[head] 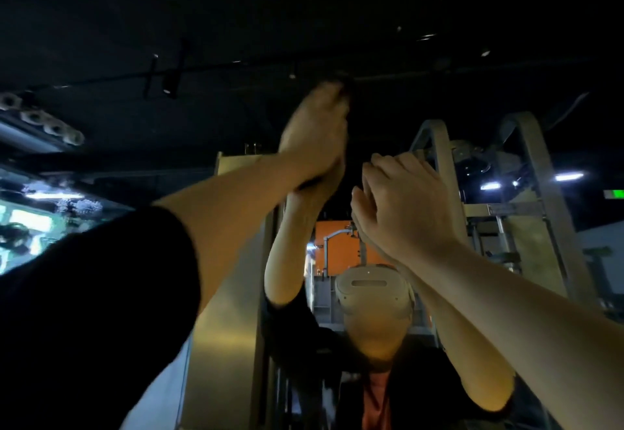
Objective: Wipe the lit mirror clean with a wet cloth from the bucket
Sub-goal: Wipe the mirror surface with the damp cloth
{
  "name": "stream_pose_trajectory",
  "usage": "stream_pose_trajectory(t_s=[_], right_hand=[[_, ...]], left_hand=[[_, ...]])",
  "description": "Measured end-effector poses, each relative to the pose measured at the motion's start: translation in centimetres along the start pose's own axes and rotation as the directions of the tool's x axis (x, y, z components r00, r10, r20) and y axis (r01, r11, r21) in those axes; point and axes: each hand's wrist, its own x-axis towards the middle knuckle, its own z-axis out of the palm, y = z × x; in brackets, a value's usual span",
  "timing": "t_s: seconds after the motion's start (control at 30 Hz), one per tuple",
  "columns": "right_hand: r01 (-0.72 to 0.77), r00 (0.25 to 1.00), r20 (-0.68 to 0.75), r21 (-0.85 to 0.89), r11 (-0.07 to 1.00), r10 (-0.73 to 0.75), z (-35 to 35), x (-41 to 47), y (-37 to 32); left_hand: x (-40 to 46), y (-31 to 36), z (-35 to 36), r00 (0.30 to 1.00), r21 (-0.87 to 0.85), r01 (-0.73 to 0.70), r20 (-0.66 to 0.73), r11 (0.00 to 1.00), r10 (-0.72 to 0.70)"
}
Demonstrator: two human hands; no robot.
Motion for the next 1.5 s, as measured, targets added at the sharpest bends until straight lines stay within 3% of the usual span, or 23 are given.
stream_pose_trajectory(t_s=[0.07, 0.13, 0.2, 0.27, 0.37, 0.5, 0.57, 0.67, 0.7, 0.8, 0.87, 0.9, 0.97, 1.03, 1.1, 1.17, 1.2, 1.23, 1.27, 1.33, 1.4, 1.5], right_hand=[[0.015, 1.000, 0.020, -0.006, 1.000, -0.015, -0.2, -0.1, 0.2], [0.038, 0.998, 0.041, -0.019, 0.999, -0.037, -0.3, -0.3, 0.4], [0.048, 0.998, 0.052, -0.021, 0.999, -0.047, -0.4, -0.6, 0.6], [0.048, 0.997, 0.065, -0.014, 0.999, -0.047, -0.5, -0.8, 0.6], [0.000, 0.995, 0.097, 0.072, 0.997, -0.007, -0.8, -1.3, 0.0], [-0.035, 0.994, 0.109, 0.145, 0.989, 0.019, -1.2, -3.4, -0.8], [-0.029, 0.997, 0.080, 0.143, 0.989, 0.018, -1.4, -4.4, -0.8], [-0.049, 0.994, 0.102, 0.146, 0.988, 0.034, -2.3, -5.4, -1.1], [-0.053, 0.992, 0.119, 0.145, 0.988, 0.036, -2.6, -5.9, -1.3], [-0.072, 0.979, 0.202, 0.185, 0.980, 0.034, -3.8, -8.0, -1.8], [-0.095, 0.964, 0.263, 0.210, 0.973, 0.037, -5.1, -9.6, -2.2], [-0.118, 0.959, 0.278, 0.226, 0.967, 0.051, -5.9, -10.2, -2.6], [-0.231, 0.949, 0.285, 0.334, 0.914, 0.136, -7.5, -10.6, -3.7], [-0.406, 0.901, 0.356, 0.496, 0.767, 0.247, -8.5, -10.2, -4.8], [-0.650, 0.758, 0.575, 0.627, 0.429, 0.308, -9.6, -9.0, -6.0], [-0.777, 0.604, 0.749, 0.629, -0.007, 0.273, -10.8, -7.8, -6.5], [-0.806, 0.536, 0.812, 0.573, -0.146, 0.230, -11.5, -7.4, -6.6], [-0.835, 0.479, 0.856, 0.512, -0.200, 0.195, -12.4, -7.0, -6.7], [-0.863, 0.440, 0.880, 0.470, -0.187, 0.178, -13.2, -6.8, -6.8], [-0.890, 0.431, 0.884, 0.450, -0.077, 0.181, -14.1, -6.8, -6.8], [-0.910, 0.415, 0.900, 0.413, 0.048, 0.135, -15.2, -6.5, -6.4], [-0.932, 0.237, 0.971, 0.234, 0.276, -0.024, -15.7, -6.7, -5.5]], left_hand=[[-2.2, 0.3, 0.0, 0.984, -0.040, -0.178, 0.014, 0.983, 0.179], [-1.6, -1.4, -1.1, 0.999, -0.119, -0.050, -0.004, 0.992, 0.049], [-0.5, -2.8, -2.2, 0.978, -0.185, 0.207, 0.044, 0.961, -0.202], [-0.8, -1.2, -2.8, 0.961, -0.184, 0.277, 0.050, 0.943, -0.272], [-4.9, 3.6, -1.3, 1.000, -0.170, 0.002, 0.002, 0.986, -0.002], [-10.8, 1.9, -0.5, 0.986, -0.238, -0.149, 0.034, 0.960, 0.161], [-10.9, -0.2, -0.3, 0.992, -0.205, -0.109, 0.037, 0.973, 0.119], [-10.0, 1.2, -0.3, 0.991, -0.278, 0.132, 0.002, 0.951, -0.137], [-10.4, 2.5, -0.3, 0.989, -0.291, 0.138, -0.005, 0.947, -0.146], [-15.0, 6.2, -0.1, 0.996, -0.340, -0.086, -0.045, 0.936, 0.075], [-18.6, 7.0, -0.7, 0.993, -0.467, -0.118, -0.049, 0.876, 0.108], [-19.6, 7.3, -1.2, 0.998, -0.553, -0.060, -0.021, 0.831, 0.057], [-20.1, 7.6, -3.3, 0.982, -0.720, 0.189, 0.121, 0.668, -0.147], [-19.0, 7.3, -5.6, 0.902, -0.820, 0.415, 0.312, 0.394, -0.299], [-17.8, 6.4, -6.9, 0.825, -0.846, 0.528, 0.491, 0.075, -0.280], [-17.5, 5.4, -8.3, 0.783, -0.761, 0.576, 0.619, -0.298, -0.067], [-17.7, 5.0, -9.1, 0.771, -0.699, 0.596, 0.635, -0.396, 0.039], [-17.8, 4.6, -9.7, 0.762, -0.681, 0.621, 0.641, -0.388, 0.095], [-17.9, 4.3, -10.2, 0.752, -0.697, 0.647, 0.651, -0.308, 0.106], [-18.5, 3.9, -10.7, 0.747, -0.743, 0.664, 0.665, -0.090, 0.021], [-19.5, 3.2, -10.6, 0.757, -0.759, 0.651, 0.645, 0.033, -0.105], [-21.3, 1.8, -10.2, 0.732, -0.732, 0.664, 0.594, 0.152, -0.334]])
